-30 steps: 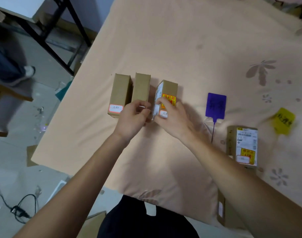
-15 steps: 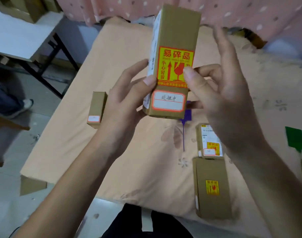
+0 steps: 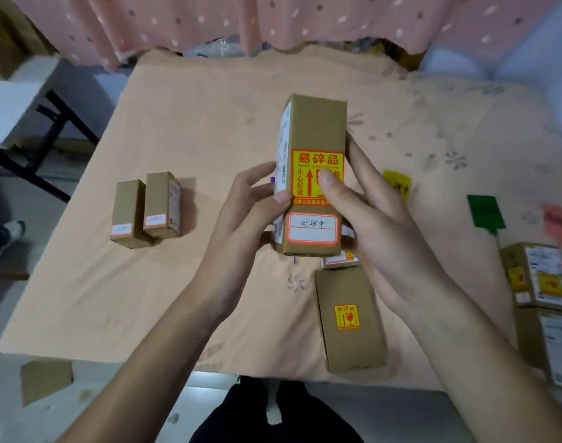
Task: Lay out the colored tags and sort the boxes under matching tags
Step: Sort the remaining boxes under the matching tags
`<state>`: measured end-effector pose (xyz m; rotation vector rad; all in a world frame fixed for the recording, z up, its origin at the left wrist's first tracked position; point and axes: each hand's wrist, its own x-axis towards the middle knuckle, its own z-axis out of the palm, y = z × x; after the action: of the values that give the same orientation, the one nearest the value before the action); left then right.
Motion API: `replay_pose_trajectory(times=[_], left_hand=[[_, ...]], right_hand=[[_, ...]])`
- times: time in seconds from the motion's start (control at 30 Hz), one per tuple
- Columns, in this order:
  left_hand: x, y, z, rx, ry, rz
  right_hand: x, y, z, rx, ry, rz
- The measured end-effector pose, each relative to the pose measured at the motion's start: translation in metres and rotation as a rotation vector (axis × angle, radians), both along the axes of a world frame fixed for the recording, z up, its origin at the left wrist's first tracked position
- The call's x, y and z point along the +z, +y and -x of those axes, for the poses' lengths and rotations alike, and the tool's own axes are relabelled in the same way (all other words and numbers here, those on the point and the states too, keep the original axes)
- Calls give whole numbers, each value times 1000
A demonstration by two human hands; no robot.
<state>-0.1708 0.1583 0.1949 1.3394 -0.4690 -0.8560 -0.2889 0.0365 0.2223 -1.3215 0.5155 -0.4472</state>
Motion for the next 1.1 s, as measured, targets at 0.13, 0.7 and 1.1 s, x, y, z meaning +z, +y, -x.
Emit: replay_pose_trajectory(times=[0.13,0.7,1.1], left_hand=[[-26,-15,21,-90,38,-34],[-83,-105,84,-399,-116,-459],[-123,-124,118,-158,-109,-744]], right_hand=[[-18,-9,35,-129,106,-8],[-103,-125,165,-499,787,77],[-243,-228,148,-227,1344,622]])
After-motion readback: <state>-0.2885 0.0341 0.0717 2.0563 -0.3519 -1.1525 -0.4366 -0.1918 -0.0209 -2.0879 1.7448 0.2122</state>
